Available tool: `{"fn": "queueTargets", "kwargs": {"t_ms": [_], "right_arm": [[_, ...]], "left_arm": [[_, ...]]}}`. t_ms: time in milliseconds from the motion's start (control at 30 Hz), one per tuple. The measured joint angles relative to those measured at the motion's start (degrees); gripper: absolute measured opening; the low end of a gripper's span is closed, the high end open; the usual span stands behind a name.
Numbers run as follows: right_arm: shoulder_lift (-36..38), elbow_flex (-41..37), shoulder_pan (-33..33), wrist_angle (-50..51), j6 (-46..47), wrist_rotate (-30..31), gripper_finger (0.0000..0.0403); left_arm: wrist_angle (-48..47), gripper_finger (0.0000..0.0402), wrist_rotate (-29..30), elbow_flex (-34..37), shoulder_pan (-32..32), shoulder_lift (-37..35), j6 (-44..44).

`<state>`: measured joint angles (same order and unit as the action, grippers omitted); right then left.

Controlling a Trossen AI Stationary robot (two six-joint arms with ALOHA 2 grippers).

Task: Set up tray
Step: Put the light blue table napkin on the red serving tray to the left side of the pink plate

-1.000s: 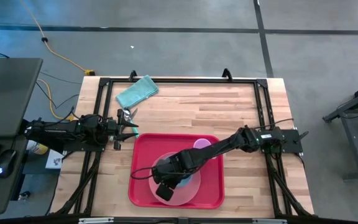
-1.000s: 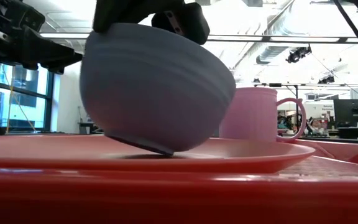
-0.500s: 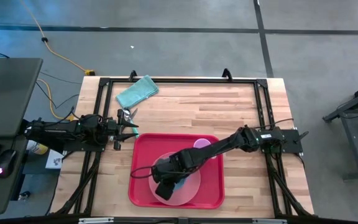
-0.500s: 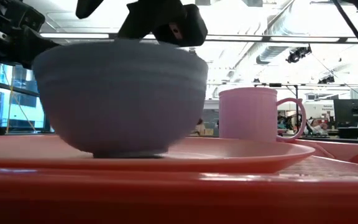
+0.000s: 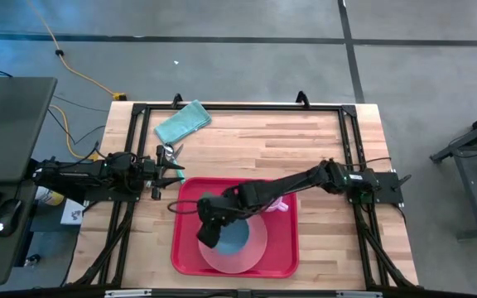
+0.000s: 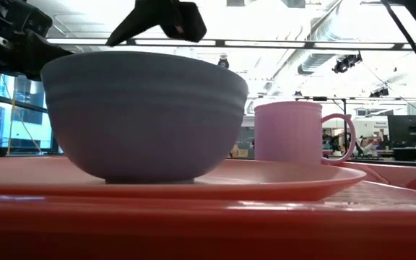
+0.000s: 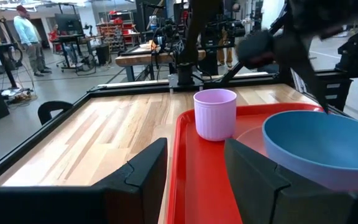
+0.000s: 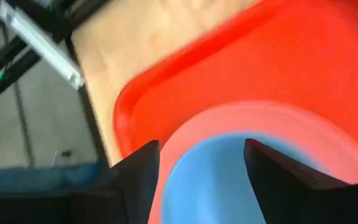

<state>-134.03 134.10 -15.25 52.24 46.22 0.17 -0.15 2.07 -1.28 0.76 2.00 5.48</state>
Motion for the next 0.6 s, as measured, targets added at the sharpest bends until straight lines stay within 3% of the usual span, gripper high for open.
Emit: {"fn": "queueTargets", "kwargs": {"t_ms": [267, 467, 600], "right_arm": [[2.0, 0.1, 5.1, 6.9, -3.7, 7.9, 0.0196], [2.3, 0.1, 9.3, 9.2, -8.2, 8.0, 0.0203], [3.0, 0.0, 10.9, 9.3, -11.9, 8.3, 0.0213]], "left_arm": [[0.0, 0.0193, 0.0, 0.0, 0.0, 0.0, 0.1], [0.4, 0.0193, 0.0, 0.0, 0.0, 0.0, 0.3], [8.3, 0.0193, 0.0, -0.2, 0.0, 0.0, 5.0]]}}
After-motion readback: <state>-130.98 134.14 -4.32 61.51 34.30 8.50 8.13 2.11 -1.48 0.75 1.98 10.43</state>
